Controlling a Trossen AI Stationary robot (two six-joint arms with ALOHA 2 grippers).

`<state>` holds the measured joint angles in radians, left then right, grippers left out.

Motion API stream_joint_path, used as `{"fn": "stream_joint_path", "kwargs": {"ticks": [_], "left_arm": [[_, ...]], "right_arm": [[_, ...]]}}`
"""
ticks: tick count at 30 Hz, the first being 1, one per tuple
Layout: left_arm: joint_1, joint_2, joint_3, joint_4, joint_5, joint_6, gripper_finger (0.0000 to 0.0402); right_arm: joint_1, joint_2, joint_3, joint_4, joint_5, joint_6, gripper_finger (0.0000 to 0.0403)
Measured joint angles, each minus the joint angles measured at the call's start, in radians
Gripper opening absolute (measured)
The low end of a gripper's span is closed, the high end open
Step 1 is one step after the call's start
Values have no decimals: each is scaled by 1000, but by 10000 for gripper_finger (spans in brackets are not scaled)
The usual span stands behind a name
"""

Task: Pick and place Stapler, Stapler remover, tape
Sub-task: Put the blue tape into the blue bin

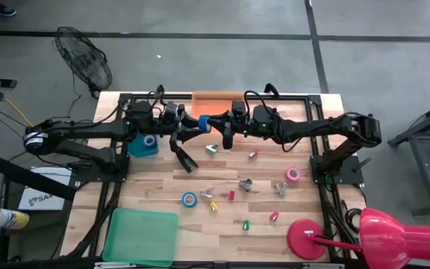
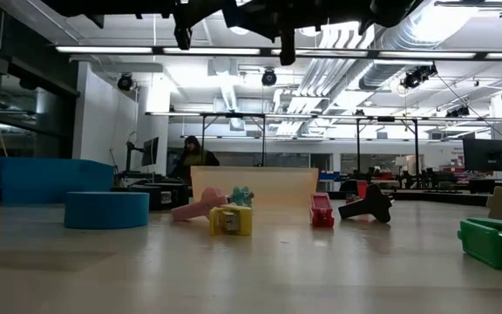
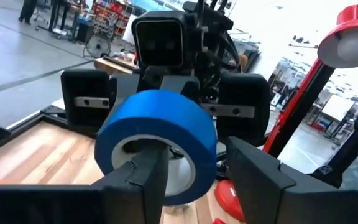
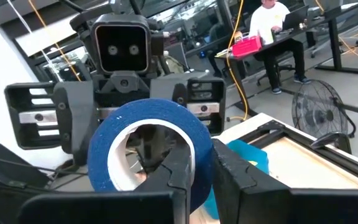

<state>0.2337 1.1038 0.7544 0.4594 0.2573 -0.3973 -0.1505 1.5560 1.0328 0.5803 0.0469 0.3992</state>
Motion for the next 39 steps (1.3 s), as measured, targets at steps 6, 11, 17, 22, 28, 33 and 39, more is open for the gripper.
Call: {"fn": "stream_joint_path", "kwargs": {"ticks": [6,11,17,22,28,33,39], "left_arm": [[0,0,0,-7,2,-7,85],[0,1,0,-7,10,-11,33],[0,1,0,-13,14,-10,33],[2,0,0,-13,9,-18,33],[2,0,0,-18,-2,-19,33],[2,-4,0,-69,-38,-21,33],[2,-35,0,-262,-212,-32,33]], "right_arm": [[0,0,0,-11,6,-1,28],[0,0,0,-10,-1,-17,28],[0,0,0,-13,-1,-25,28],[0,0,0,-22,3,-37,92],[-1,-4,0,-49,-19,-34,155],[0,-48,0,-165,-39,-36,172],[0,-127,0,-377,-18,-41,170]]}}
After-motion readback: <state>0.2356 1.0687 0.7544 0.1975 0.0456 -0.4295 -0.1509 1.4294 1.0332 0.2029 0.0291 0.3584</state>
